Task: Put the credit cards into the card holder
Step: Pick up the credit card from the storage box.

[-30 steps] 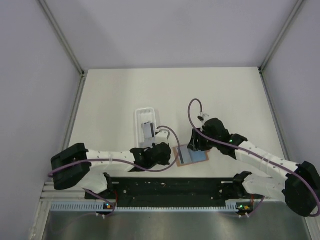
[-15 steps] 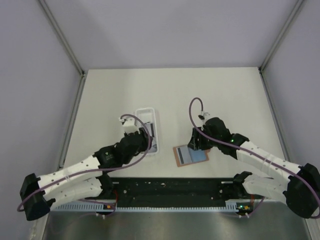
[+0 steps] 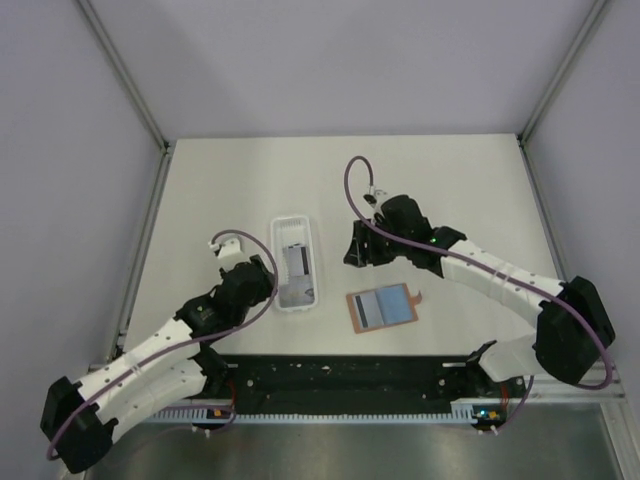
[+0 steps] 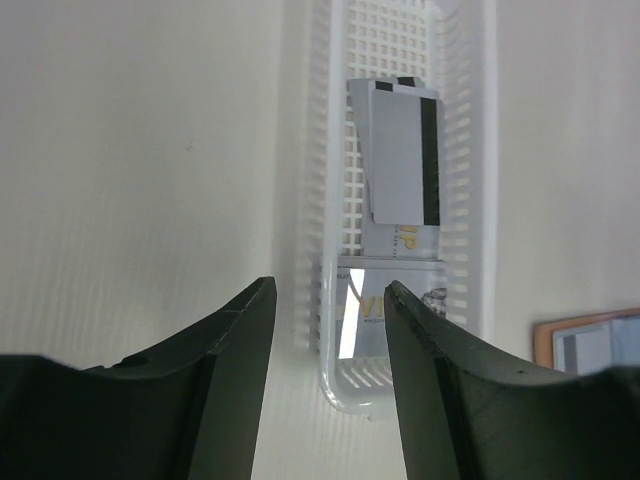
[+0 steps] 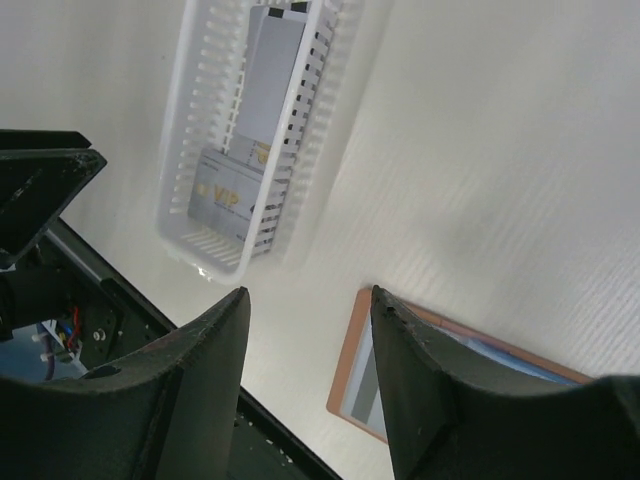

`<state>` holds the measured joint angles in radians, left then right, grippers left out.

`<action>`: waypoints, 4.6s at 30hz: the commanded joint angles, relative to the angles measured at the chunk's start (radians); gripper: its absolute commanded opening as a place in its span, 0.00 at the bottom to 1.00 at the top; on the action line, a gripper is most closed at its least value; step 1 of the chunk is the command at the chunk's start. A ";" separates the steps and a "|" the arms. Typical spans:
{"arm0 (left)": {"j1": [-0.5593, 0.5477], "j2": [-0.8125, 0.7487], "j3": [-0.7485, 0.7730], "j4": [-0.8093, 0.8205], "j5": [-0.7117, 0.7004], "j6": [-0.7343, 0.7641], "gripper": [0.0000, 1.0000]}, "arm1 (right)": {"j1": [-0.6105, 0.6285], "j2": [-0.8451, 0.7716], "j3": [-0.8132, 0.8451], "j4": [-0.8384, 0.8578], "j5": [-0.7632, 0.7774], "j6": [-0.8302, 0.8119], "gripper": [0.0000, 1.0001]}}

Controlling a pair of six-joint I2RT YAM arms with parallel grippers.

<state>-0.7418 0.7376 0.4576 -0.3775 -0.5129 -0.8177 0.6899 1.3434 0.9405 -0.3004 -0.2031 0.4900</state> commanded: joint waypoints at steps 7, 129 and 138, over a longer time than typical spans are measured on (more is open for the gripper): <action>0.067 0.134 -0.008 0.127 0.069 0.054 0.54 | 0.065 0.056 0.058 0.012 0.005 0.002 0.52; 0.097 0.260 -0.059 0.382 0.364 0.218 0.00 | 0.065 0.269 0.389 -0.016 -0.131 -0.354 0.58; 0.093 0.201 -0.036 0.304 0.226 0.097 0.00 | 0.115 0.352 0.464 -0.064 0.085 -0.010 0.51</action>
<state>-0.6479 0.9703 0.3668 -0.0456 -0.1970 -0.6624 0.7551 1.6730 1.3140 -0.3210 -0.2195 0.3454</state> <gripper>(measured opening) 0.133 0.512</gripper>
